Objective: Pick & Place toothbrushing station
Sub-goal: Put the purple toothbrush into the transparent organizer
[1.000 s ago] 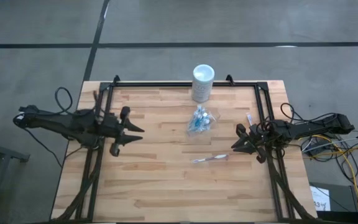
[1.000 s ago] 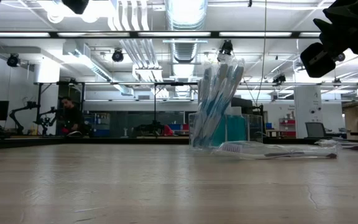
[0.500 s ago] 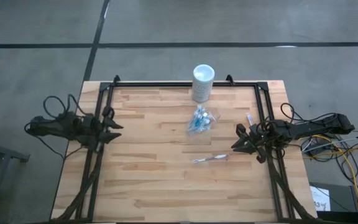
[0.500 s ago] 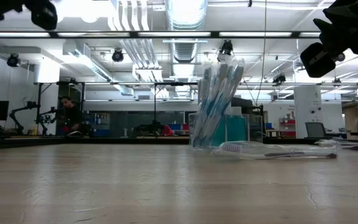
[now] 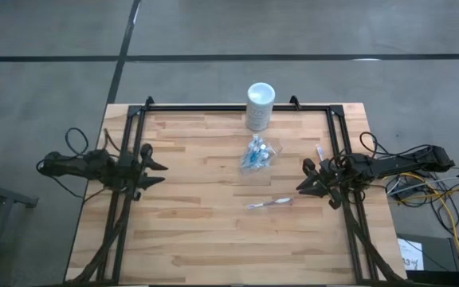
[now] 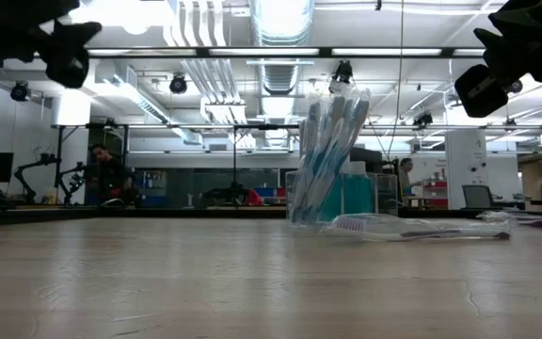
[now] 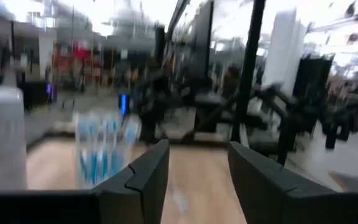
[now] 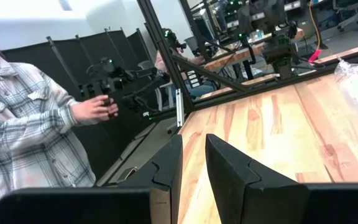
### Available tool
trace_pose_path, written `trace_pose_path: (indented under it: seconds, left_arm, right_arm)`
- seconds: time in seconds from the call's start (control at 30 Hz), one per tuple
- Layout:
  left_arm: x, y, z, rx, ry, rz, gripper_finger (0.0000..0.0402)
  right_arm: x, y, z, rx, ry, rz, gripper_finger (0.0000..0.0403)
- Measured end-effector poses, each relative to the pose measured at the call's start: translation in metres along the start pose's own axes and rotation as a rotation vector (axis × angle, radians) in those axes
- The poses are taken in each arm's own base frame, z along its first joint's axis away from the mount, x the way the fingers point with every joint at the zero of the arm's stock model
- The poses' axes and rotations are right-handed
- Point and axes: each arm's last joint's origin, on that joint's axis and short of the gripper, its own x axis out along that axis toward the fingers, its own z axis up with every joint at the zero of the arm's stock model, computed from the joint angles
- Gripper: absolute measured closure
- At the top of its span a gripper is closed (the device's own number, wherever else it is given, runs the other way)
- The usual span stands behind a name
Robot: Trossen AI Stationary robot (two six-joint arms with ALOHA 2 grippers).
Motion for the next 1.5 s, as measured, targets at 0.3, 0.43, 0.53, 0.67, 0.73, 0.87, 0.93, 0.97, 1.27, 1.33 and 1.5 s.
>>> trace_pose_path:
  seconds: [0.3, 0.43, 0.53, 0.67, 0.73, 0.87, 0.93, 0.97, 1.27, 1.33, 1.5]
  left_arm:
    - [0.001, 0.003, -0.019, -0.021, 0.114, 0.044, 0.0232]
    - [0.002, 0.004, -0.032, -0.043, 0.150, 0.056, 0.0231]
    - [0.003, 0.005, -0.042, -0.071, 0.166, 0.061, 0.0232]
    - [0.004, 0.006, -0.046, -0.089, 0.148, 0.060, 0.0232]
    - [0.004, 0.006, -0.046, -0.083, 0.147, 0.064, 0.0232]
    - [0.004, 0.006, -0.046, -0.059, 0.147, 0.073, 0.0232]
    - [0.004, 0.006, -0.046, -0.057, 0.148, 0.073, 0.0232]
    - [0.004, 0.006, -0.046, -0.057, 0.148, 0.073, 0.0232]
    - [0.004, 0.006, -0.046, -0.066, 0.146, 0.074, 0.0232]
    - [0.004, 0.006, -0.046, -0.066, 0.146, 0.074, 0.0232]
    - [0.004, 0.006, -0.046, -0.066, 0.147, 0.074, 0.0232]
  right_arm:
    - [0.000, 0.000, 0.000, 0.000, 0.000, 0.001, 0.0335]
    - [0.000, 0.000, 0.000, 0.000, 0.000, 0.001, 0.0335]
    - [0.000, 0.000, 0.000, 0.000, 0.000, 0.001, 0.0335]
    - [0.000, 0.000, 0.000, 0.000, 0.001, 0.002, 0.0335]
    - [0.000, 0.000, 0.000, 0.000, 0.001, 0.002, 0.0335]
    - [0.000, 0.000, 0.000, 0.000, 0.001, 0.002, 0.0335]
    - [0.000, 0.000, 0.000, 0.000, 0.001, 0.002, 0.0335]
    - [0.000, 0.000, 0.000, 0.000, 0.001, 0.002, 0.0335]
    - [0.000, 0.000, 0.000, 0.000, 0.001, 0.002, 0.0335]
    - [0.000, 0.000, 0.000, 0.000, 0.001, 0.002, 0.0335]
    - [0.000, 0.000, 0.000, 0.000, 0.001, 0.002, 0.0335]
